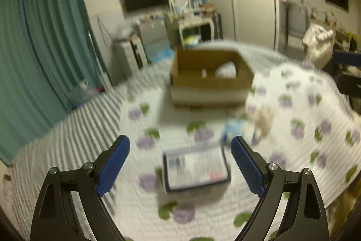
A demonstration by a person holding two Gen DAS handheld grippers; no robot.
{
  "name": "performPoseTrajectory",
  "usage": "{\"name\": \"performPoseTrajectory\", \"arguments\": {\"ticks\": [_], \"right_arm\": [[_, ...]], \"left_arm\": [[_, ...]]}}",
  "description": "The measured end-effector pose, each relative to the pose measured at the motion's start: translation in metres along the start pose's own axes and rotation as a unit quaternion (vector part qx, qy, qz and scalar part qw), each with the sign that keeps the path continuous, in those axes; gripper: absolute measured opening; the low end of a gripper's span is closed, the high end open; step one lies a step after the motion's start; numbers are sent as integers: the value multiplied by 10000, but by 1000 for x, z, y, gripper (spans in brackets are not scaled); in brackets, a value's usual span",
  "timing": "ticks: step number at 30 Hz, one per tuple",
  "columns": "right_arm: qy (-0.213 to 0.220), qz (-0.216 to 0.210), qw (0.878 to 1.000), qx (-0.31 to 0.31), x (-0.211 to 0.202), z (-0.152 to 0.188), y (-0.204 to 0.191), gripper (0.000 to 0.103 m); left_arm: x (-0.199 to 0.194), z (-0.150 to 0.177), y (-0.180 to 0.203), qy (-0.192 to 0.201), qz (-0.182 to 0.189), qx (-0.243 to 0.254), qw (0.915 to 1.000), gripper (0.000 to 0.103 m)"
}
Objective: Organize soft objects
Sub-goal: 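Grasp the navy-and-white tissue packet with the left gripper while the right grasps the blue cloud-print pack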
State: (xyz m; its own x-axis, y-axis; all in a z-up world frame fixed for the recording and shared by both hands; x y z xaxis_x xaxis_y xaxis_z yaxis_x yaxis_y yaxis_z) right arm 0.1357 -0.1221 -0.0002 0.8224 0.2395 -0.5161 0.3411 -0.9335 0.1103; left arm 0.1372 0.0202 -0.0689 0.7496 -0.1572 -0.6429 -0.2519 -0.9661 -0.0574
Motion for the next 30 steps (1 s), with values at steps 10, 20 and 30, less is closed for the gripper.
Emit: {"name": "performPoseTrajectory", "arguments": {"ticks": [10, 20, 30], "right_arm": [[-976, -2, 9924, -754, 149, 88, -41, 85], [-1261, 147, 9867, -1019, 237, 110, -50, 68], [-1107, 255, 9898, -859, 220, 106, -41, 47]], "left_arm": [[76, 67, -28, -504, 47, -456, 9977, 83], [118, 79, -26, -688, 660, -756, 9926, 86], [105, 81, -20, -791, 1069, -1197, 9839, 45]]}}
Point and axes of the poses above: each gripper's, at about its wrist camera, not at the fingertips, and x roughly the way its jaws point, y to its right, z to its underside, the point moved 7 cm from there along x, roughly the way its jaws point, and after that the axes turned 10 degrees about z, right-handed, at the moved point
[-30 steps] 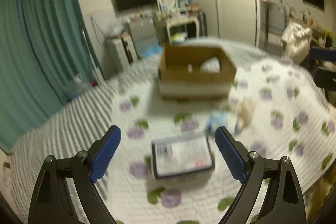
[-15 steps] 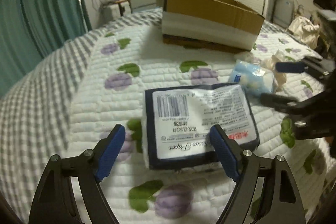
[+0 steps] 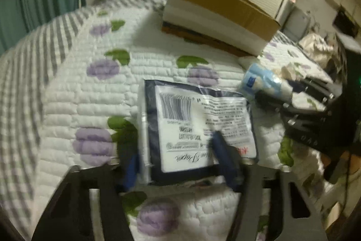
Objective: Organize soft objects
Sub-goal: 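Grasp the navy-and-white tissue packet with the left gripper while the right grasps the blue cloud-print pack, then carry both tissue packs into the box and open both grippers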
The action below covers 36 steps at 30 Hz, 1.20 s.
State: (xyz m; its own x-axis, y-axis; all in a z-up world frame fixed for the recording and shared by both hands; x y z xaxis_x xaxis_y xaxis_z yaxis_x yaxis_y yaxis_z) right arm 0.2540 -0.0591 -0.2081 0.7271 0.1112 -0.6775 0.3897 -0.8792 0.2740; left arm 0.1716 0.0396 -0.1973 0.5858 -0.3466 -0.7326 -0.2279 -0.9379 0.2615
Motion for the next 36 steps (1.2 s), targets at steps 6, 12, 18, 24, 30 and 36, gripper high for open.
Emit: {"name": "performPoseTrajectory", "arguments": {"ticks": [6, 12, 18, 24, 30, 36], "right_arm": [[254, 92, 9995, 140, -48, -10, 13, 44], [667, 118, 9970, 370, -117, -24, 29, 43], [1063, 293, 9925, 526, -177, -44, 59, 43], [1313, 482, 9876, 715, -202, -80, 99, 43], [1566, 621, 9819, 861, -197, -135, 133, 43], [1727, 762, 9782, 869, -155, -194, 153, 43]], "left_arm": [[-34, -2, 23, 191, -200, 155, 9995, 32], [-85, -30, 66, 629, -228, 436, 9968, 32], [-129, -77, 103, 1124, -277, 794, 9901, 32], [-142, -141, 119, 1472, -250, 889, 9848, 32], [-121, -209, 115, 1607, -392, 1017, 9810, 32], [-70, -265, 104, 1641, -625, 1142, 9778, 32]]}}
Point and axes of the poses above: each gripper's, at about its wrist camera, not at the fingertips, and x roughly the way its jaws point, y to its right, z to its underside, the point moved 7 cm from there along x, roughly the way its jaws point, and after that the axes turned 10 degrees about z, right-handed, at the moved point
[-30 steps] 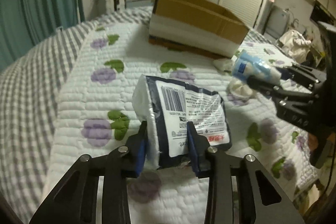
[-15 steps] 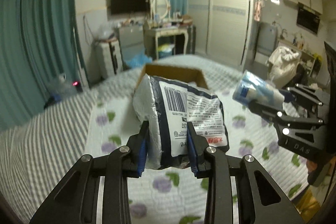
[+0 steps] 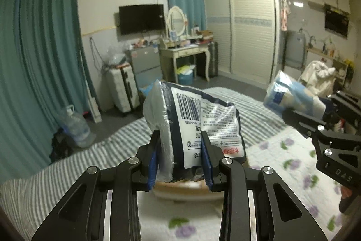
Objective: Organize soft objects
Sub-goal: 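Carry both tissue packs into the box and open both grippers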
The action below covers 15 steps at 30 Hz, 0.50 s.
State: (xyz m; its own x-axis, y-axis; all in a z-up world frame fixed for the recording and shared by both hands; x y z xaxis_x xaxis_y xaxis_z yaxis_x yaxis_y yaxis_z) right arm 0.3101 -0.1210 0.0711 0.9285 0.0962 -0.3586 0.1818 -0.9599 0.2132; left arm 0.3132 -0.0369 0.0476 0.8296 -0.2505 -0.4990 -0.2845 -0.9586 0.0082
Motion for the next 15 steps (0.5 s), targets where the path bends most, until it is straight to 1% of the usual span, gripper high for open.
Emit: {"name": "performPoseTrajectory", "arguments": {"ticks": [3, 5, 7, 11, 12, 13, 15], "right_arm": [[-136, -24, 9998, 154, 51, -3, -2, 43], [-308, -59, 9991, 286, 84, 5, -3, 43], [-574, -151, 9972, 449, 123, 21, -6, 43], [-1052, -256, 9920, 645, 187, 59, -11, 43], [-1136, -268, 9910, 659, 198, 67, -12, 43], [-1215, -296, 9898, 688, 206, 75, -12, 43], [-1272, -306, 9886, 745, 218, 87, -11, 45]], "left_arm": [[44, 4, -6, -147, -5, -42, 9999, 32], [74, 14, -10, -279, -3, -53, 9996, 32], [102, 27, -12, -444, -17, -28, 9990, 32], [136, 42, -14, -587, 34, -35, 9983, 32], [143, 46, -15, -618, 38, -35, 9981, 33], [149, 49, -16, -632, -10, -18, 9980, 34], [156, 55, -17, -683, -271, 99, 9972, 45]]}}
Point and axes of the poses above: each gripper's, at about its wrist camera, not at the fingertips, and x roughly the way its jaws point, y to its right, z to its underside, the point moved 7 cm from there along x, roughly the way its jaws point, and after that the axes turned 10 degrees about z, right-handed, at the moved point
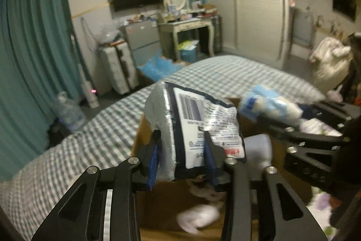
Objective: Organize soft objects
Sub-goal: 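Carry both tissue packs into the box and open both grippers, then move both grippers back toward the lace scrunchie and glove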
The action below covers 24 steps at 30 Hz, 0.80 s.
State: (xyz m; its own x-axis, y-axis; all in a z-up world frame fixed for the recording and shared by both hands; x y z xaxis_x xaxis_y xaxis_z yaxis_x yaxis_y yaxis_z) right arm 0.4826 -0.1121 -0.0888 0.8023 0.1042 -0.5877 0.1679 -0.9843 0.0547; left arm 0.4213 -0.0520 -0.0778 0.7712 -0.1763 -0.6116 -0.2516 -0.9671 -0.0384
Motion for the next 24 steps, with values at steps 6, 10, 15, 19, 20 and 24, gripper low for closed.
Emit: {"name": "performPoseTrajectory", "arguments": {"ticks": [6, 10, 15, 19, 20, 24], "right_arm": [[-20, 128, 9999, -18, -3, 7, 10, 76], [152, 213, 9996, 73, -45, -7, 26, 76], [570, 482, 9971, -146, -146, -36, 36, 76], [862, 607, 9940, -282, -233, -49, 36, 88], [936, 622, 9932, -294, -253, -49, 38, 90], [1048, 669, 9916, -355, -318, -40, 34, 103]], "left_arm": [[-13, 3, -11, 119, -217, -165, 9996, 83], [-57, -15, -8, 341, -221, -236, 9989, 83], [-154, -45, 12, 915, -272, 13, 9954, 83], [-234, -55, 26, 1324, -212, 141, 9909, 94], [-255, -55, 29, 1446, -231, 171, 9891, 94], [-305, -42, 36, 1624, -266, 256, 9860, 94]]}}
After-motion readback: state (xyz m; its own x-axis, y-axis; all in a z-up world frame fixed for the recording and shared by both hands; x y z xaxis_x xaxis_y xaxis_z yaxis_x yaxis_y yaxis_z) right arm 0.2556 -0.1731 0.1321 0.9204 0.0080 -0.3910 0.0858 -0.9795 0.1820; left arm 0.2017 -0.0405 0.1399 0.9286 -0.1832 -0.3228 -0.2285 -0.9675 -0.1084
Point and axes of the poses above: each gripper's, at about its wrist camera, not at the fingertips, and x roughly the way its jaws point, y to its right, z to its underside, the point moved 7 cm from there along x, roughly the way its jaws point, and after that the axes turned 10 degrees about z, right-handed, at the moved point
